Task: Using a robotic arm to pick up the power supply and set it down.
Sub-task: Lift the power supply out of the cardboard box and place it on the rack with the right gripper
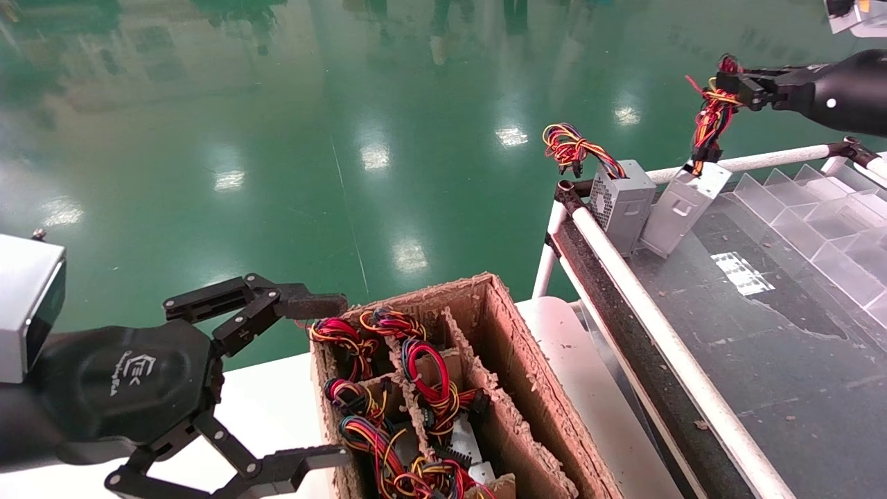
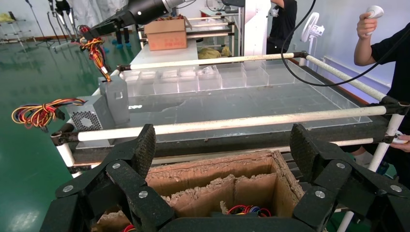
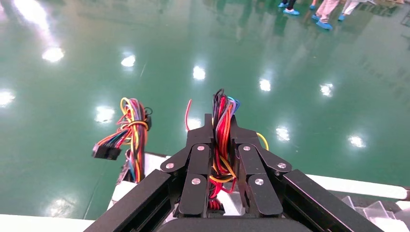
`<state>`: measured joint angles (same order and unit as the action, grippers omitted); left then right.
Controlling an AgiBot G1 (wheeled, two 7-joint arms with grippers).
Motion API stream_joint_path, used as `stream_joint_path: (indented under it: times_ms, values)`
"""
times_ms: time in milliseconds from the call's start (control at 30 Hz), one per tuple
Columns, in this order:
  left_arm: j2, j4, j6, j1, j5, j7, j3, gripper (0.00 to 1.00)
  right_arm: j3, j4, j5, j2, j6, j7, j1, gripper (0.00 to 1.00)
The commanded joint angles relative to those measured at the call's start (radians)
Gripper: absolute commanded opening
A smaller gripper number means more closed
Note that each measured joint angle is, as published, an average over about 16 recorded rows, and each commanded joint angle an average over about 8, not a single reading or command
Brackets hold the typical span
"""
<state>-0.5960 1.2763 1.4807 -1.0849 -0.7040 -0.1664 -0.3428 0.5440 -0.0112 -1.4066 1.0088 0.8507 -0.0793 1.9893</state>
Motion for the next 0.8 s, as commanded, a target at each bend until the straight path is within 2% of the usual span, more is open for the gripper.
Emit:
stream_joint_path:
  times_ms: [33, 500, 800]
  values:
    - [0.0, 0.0, 0.0, 0.0, 0.0, 0.0, 0.0, 1.0, 0.002, 0.002, -0.004, 0.001, 0.012, -0.001, -0.001, 0.0]
    - [0.0, 0.0, 0.0, 0.0, 0.0, 0.0, -0.001, 1.0, 0.003, 0.005, -0.004, 0.065, -0.094, -0.006, -0.028, 0.0]
    - [0.0, 0.0, 0.0, 0.0, 0.001, 0.0, -0.001, 1.0, 0.002, 0.008, -0.002, 0.096, -0.133, -0.012, -0.037, 0.0]
